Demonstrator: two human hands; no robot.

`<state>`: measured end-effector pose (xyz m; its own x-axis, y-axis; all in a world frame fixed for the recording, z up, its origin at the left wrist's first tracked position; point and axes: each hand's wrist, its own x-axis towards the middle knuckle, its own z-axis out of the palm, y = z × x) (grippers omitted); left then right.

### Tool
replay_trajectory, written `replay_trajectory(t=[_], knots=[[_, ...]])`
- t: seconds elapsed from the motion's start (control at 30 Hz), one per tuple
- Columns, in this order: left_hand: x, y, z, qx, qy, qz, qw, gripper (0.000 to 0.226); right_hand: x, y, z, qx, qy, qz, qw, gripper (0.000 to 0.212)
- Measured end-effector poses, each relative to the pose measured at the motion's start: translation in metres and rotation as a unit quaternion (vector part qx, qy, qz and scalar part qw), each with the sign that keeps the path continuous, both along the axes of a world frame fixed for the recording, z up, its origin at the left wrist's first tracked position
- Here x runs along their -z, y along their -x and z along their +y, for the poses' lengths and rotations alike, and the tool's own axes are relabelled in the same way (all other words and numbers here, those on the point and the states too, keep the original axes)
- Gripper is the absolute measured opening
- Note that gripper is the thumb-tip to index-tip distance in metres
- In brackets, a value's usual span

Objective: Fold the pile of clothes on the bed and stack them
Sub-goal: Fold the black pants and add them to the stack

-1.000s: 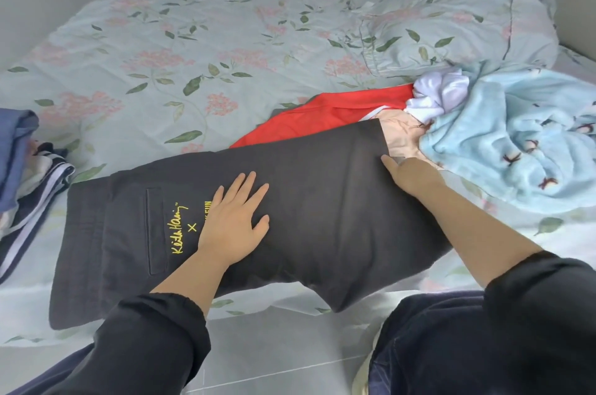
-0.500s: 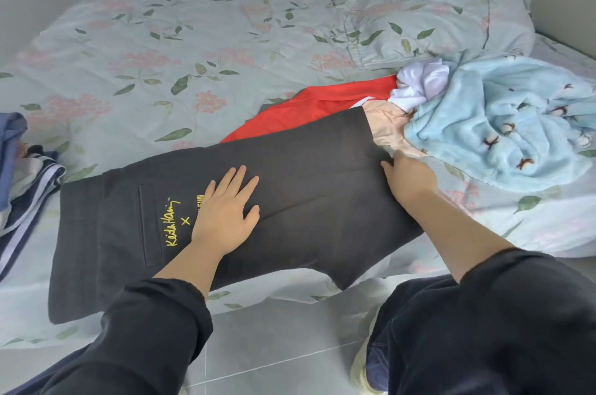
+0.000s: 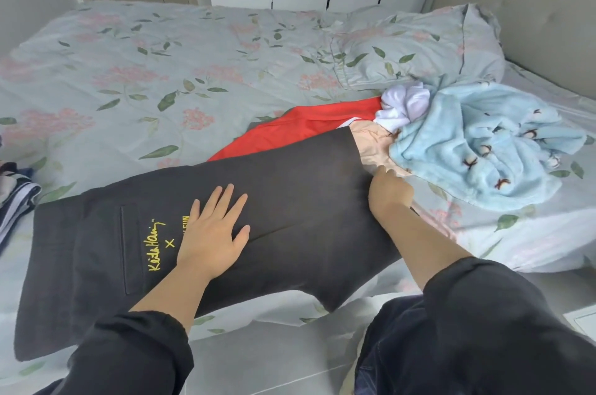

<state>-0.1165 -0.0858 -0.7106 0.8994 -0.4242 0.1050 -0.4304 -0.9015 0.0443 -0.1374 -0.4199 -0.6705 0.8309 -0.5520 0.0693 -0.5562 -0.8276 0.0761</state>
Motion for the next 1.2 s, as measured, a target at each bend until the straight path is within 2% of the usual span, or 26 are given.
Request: replay_trajectory(t=[0.1, 0.17, 0.2, 0.27, 0.3, 0.33, 0.4, 0.47, 0.53, 0.6, 0.67, 0.73, 0.8, 0.83, 0.9, 0.97, 1.07, 1.13, 1.2], knots=[[0.0, -0.001, -0.001, -0.001, 0.003, 0.005, 1.0, 0.062, -0.005, -0.011, 0.028, -0.157, 0.069, -0.132, 0.976, 0.043], [-0.001, 0.0, -0.001, 0.002, 0.015, 0.007, 1.0, 0.063, 0.001, -0.014, 0.058, -0.326, 0.024, -0.2, 0.924, 0.044], [-0.001, 0.001, -0.001, 0.003, 0.018, 0.007, 1.0, 0.064, 0.008, -0.014, 0.072, -0.412, 0.016, -0.172, 0.895, 0.047], [-0.002, 0.002, -0.001, 0.0, 0.022, 0.007, 1.0, 0.066, 0.019, -0.022, 0.084, -0.519, 0.026, -0.031, 0.854, 0.053], [-0.002, 0.002, -0.001, -0.001, 0.023, 0.008, 1.0, 0.066, 0.017, -0.033, 0.078, -0.506, 0.028, 0.019, 0.862, 0.054], [-0.002, 0.001, 0.0, 0.0, 0.025, 0.01, 1.0, 0.066, 0.014, -0.048, 0.066, -0.455, 0.033, 0.032, 0.889, 0.055], [-0.001, 0.001, 0.0, 0.002, 0.029, 0.015, 0.999, 0.066, 0.005, -0.074, 0.037, -0.31, 0.024, 0.016, 0.95, 0.056], [0.0, 0.0, 0.0, 0.003, 0.035, 0.015, 0.999, 0.065, -0.005, -0.09, 0.009, -0.178, -0.033, -0.049, 0.982, 0.055], [0.0, 0.0, 0.001, 0.004, 0.039, 0.017, 0.999, 0.065, -0.009, -0.094, -0.008, -0.098, -0.056, -0.129, 0.985, 0.047], [0.0, 0.001, 0.001, 0.006, 0.044, 0.018, 0.999, 0.065, -0.007, -0.096, -0.009, -0.036, -0.078, -0.152, 0.985, 0.043], [0.0, 0.001, 0.0, 0.008, 0.052, 0.019, 0.998, 0.065, -0.005, -0.099, -0.001, 0.03, -0.219, -0.168, 0.961, 0.056], [-0.001, 0.001, 0.0, 0.007, 0.056, 0.017, 0.998, 0.064, -0.003, -0.104, 0.006, 0.035, -0.306, -0.162, 0.938, 0.063], [-0.001, 0.001, 0.0, 0.005, 0.046, 0.017, 0.999, 0.064, -0.005, -0.106, 0.009, 0.016, -0.315, -0.188, 0.93, 0.055], [0.0, 0.0, 0.0, 0.004, 0.042, 0.015, 0.999, 0.064, -0.01, -0.104, 0.008, 0.006, -0.282, -0.212, 0.936, 0.051], [0.001, 0.0, 0.0, 0.003, 0.042, 0.014, 0.999, 0.064, -0.022, -0.101, 0.001, -0.014, -0.154, -0.232, 0.96, 0.045], [0.002, 0.0, 0.001, 0.003, 0.04, 0.013, 0.999, 0.064, -0.031, -0.101, -0.002, -0.051, -0.082, -0.198, 0.976, 0.045], [0.001, -0.001, 0.001, 0.003, 0.047, 0.014, 0.999, 0.063, -0.036, -0.106, 0.001, -0.065, 0.036, -0.191, 0.979, 0.049], [0.001, 0.0, 0.0, 0.006, 0.052, 0.014, 0.999, 0.063, -0.035, -0.108, -0.006, -0.054, 0.032, -0.184, 0.981, 0.049], [0.001, 0.0, 0.001, 0.008, 0.048, 0.012, 0.999, 0.063, -0.03, -0.111, -0.017, -0.043, -0.045, -0.132, 0.989, 0.047]])
